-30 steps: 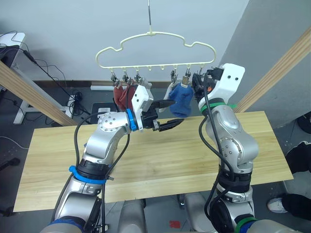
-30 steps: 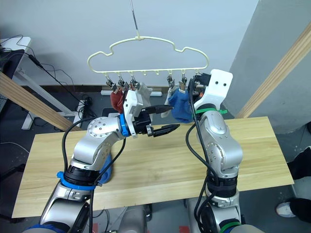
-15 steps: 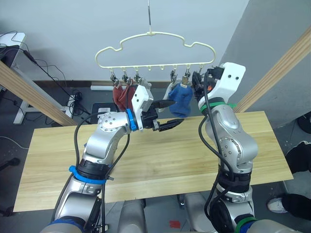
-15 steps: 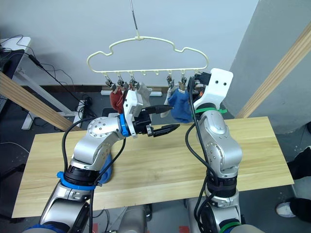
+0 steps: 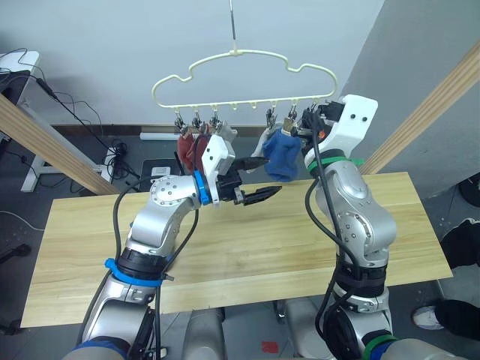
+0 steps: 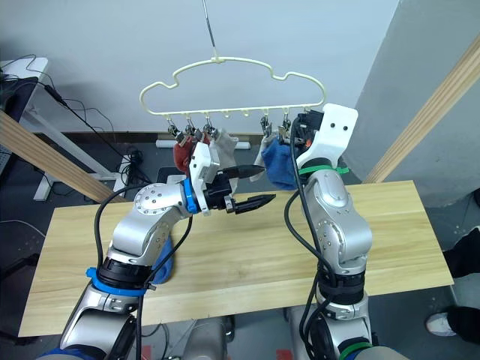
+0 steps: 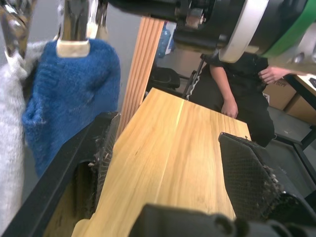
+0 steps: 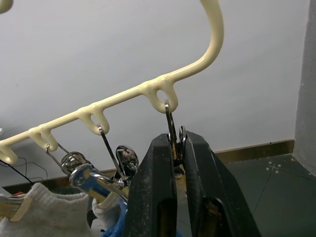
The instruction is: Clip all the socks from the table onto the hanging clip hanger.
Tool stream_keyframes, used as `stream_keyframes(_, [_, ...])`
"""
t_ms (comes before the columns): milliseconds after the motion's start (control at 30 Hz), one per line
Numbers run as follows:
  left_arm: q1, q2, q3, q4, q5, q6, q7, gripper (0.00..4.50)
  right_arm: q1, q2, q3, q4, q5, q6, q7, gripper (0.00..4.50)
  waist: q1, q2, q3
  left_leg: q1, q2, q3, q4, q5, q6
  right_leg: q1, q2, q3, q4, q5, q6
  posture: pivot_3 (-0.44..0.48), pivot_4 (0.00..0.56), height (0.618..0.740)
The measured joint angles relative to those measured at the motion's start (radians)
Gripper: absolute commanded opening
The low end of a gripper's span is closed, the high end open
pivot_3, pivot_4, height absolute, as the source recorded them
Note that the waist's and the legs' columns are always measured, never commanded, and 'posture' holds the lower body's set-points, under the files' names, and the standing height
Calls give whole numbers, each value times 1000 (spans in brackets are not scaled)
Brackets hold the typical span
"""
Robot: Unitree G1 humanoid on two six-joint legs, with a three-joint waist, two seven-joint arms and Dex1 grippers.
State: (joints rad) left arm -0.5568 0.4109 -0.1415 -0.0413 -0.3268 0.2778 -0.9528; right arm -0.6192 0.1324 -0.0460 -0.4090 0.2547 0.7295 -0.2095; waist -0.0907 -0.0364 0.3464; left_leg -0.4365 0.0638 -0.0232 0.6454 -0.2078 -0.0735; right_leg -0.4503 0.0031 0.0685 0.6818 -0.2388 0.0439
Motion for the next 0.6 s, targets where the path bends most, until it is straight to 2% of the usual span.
stream_keyframes(233, [91,18,20,-26,14,-8,42,3615,0,0,8,1,-1,0,12,17,-6,0,-2,0,0,0,0,0,0,0,0,0,0,0,0,-162,273,740])
stream_keyframes(300, [175,19,60,-32,46,-26,120,3960,0,-2,9,1,-2,0,13,0,-13,0,-4,1,0,0,0,0,0,0,0,1,0,0,0,-158,277,740])
stream_keyframes(367, [321,-15,162,-67,87,-30,288,4447,-1,-4,13,1,-1,1,17,0,-22,0,-4,1,1,0,-1,0,0,0,-1,1,0,0,-1,-153,280,740])
stream_keyframes(533, [443,-77,324,-79,145,20,572,4447,-1,-10,11,2,-1,3,23,0,-8,-1,-5,0,0,-1,0,0,1,0,-1,-2,0,1,-1,-139,289,740])
stream_keyframes(600, [474,-79,364,-86,167,25,641,4447,-1,-9,12,3,0,5,28,0,-7,-2,-7,1,0,0,1,1,1,1,-1,0,0,2,0,-135,292,740])
